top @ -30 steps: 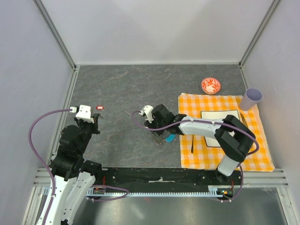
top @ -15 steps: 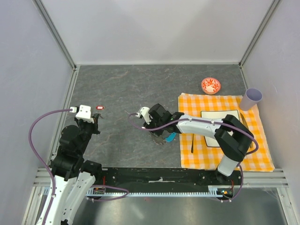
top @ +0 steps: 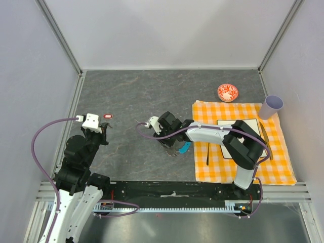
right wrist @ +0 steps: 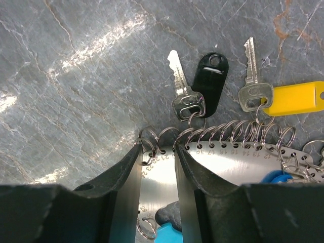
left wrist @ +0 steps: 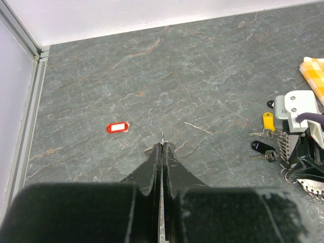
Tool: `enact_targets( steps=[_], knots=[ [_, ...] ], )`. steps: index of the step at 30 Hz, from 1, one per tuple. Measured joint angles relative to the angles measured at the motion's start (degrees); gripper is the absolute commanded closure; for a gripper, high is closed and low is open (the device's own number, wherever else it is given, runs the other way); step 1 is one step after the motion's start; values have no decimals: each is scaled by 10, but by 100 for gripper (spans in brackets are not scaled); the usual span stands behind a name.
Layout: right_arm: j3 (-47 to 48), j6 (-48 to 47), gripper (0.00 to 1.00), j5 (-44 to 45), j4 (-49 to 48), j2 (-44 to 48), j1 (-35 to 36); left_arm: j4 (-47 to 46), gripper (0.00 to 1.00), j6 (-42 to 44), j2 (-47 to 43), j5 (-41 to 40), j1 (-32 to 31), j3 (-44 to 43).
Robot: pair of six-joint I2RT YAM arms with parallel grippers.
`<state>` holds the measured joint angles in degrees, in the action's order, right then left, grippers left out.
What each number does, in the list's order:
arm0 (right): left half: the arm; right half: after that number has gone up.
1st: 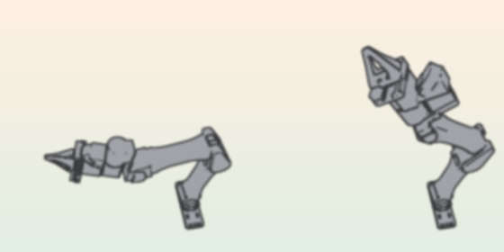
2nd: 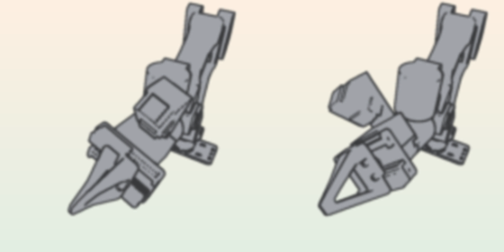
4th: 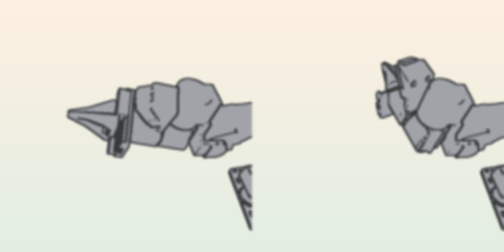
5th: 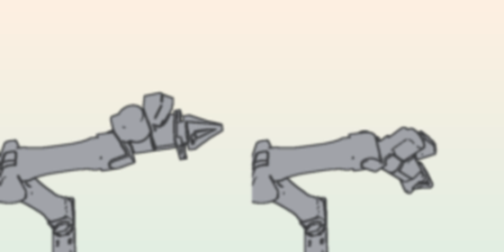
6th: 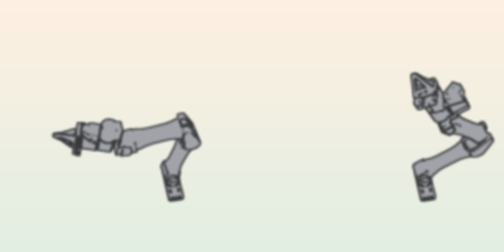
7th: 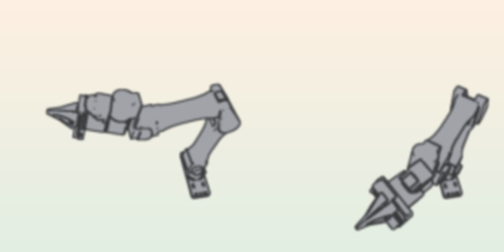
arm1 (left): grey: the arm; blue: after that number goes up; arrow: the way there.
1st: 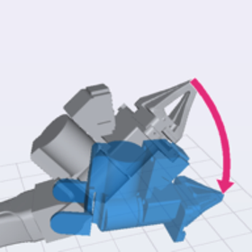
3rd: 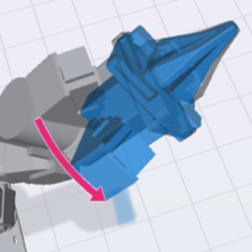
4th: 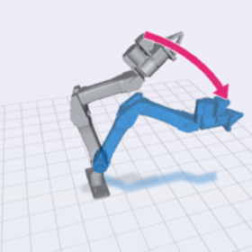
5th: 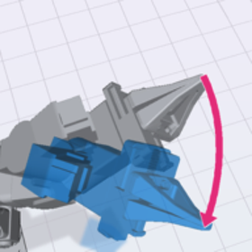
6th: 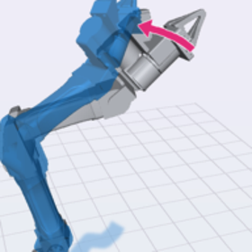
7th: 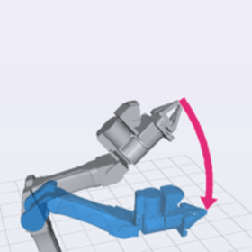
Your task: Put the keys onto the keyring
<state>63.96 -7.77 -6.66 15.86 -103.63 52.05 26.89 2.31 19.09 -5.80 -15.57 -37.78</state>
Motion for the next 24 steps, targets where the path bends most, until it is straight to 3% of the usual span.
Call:
enact_targets(
  steps=[13,24],
  knots=[
    [34,-11,74,-26,7,-14,-14,0,98,0,0,1,0,0],
    [34,-15,76,-45,23,-23,-16,0,98,0,0,1,0,0]
  ],
)
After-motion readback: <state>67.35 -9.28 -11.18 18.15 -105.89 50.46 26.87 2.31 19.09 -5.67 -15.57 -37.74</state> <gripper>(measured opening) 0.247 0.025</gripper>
